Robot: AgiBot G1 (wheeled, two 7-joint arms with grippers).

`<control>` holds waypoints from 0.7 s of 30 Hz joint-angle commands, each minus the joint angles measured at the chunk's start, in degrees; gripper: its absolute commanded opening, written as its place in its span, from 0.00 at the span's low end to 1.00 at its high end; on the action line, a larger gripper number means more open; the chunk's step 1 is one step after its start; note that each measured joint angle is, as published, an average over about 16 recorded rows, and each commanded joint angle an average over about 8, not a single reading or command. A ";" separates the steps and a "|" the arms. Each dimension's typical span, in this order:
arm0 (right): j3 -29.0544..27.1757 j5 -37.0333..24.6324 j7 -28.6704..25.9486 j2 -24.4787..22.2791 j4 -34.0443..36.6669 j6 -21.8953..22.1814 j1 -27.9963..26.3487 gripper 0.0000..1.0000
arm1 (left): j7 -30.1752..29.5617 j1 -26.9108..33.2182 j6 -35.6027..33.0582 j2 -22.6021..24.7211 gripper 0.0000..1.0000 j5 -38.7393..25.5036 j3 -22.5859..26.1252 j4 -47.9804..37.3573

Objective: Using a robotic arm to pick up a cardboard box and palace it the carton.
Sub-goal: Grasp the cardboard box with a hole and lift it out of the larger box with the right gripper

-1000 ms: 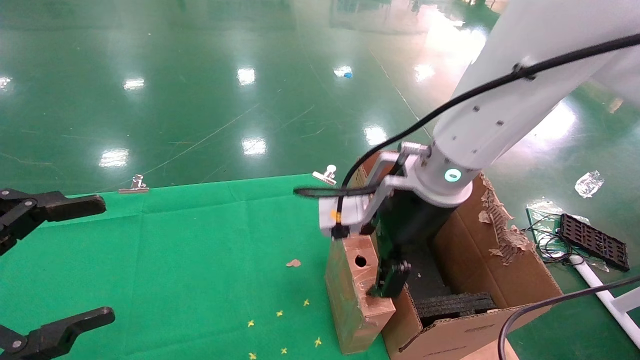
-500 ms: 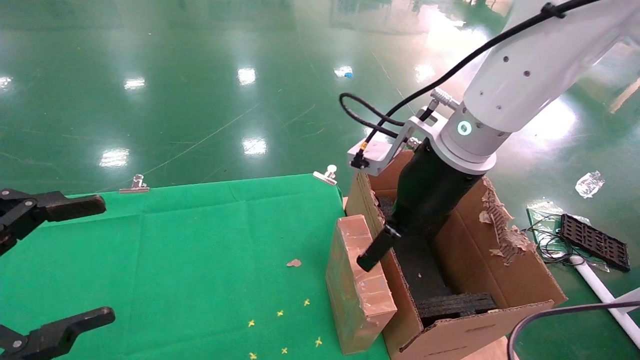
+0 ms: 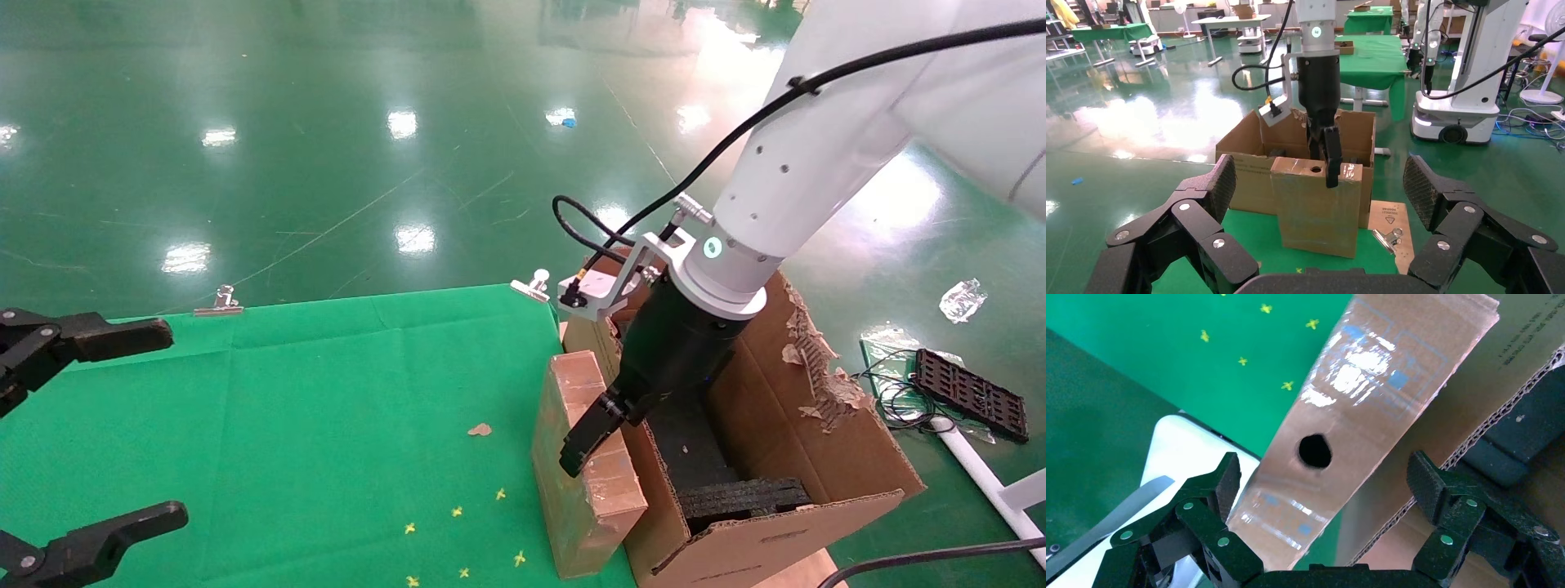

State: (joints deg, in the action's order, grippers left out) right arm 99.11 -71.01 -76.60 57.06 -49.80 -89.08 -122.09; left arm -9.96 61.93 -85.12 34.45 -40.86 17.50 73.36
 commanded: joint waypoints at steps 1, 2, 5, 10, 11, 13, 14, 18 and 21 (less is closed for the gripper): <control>0.41 0.06 0.11 0.71 1.15 0.23 0.66 0.74 | 0.00 0.00 0.00 0.00 1.00 0.00 0.00 0.00; 0.55 -0.01 0.17 0.97 1.43 0.31 0.83 0.62 | 0.00 0.00 0.00 0.00 1.00 0.01 0.01 0.00; 0.98 -0.27 0.34 1.64 1.92 0.39 1.19 0.25 | 0.01 0.00 0.01 -0.01 0.87 0.01 0.02 0.00; 1.61 -0.44 0.26 2.22 1.73 0.33 1.54 0.00 | 0.01 0.01 0.01 -0.01 0.26 0.02 0.03 0.00; 1.73 -0.46 0.17 2.28 1.61 0.33 1.59 0.00 | 0.02 0.01 0.01 -0.01 0.15 0.02 0.03 0.00; 1.98 -0.53 -0.04 2.34 1.36 0.36 1.66 0.00 | 0.02 0.01 0.02 -0.01 0.01 0.02 0.04 0.00; 2.10 -0.57 -0.15 2.35 1.23 0.39 1.69 0.00 | 0.02 0.01 0.02 -0.02 0.00 0.03 0.04 0.00; 2.58 -0.78 -0.51 2.37 0.72 0.49 1.79 0.00 | 0.02 0.01 0.02 -0.02 0.00 0.03 0.05 0.00; 2.93 -0.97 -0.72 2.41 0.40 0.54 1.88 0.00 | 0.03 0.01 0.02 -0.02 0.00 0.04 0.06 0.00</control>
State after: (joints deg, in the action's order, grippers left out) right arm 102.06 -72.06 -77.32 59.49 -49.37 -88.54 -120.26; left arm -9.93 61.95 -85.10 34.43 -40.82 17.56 73.36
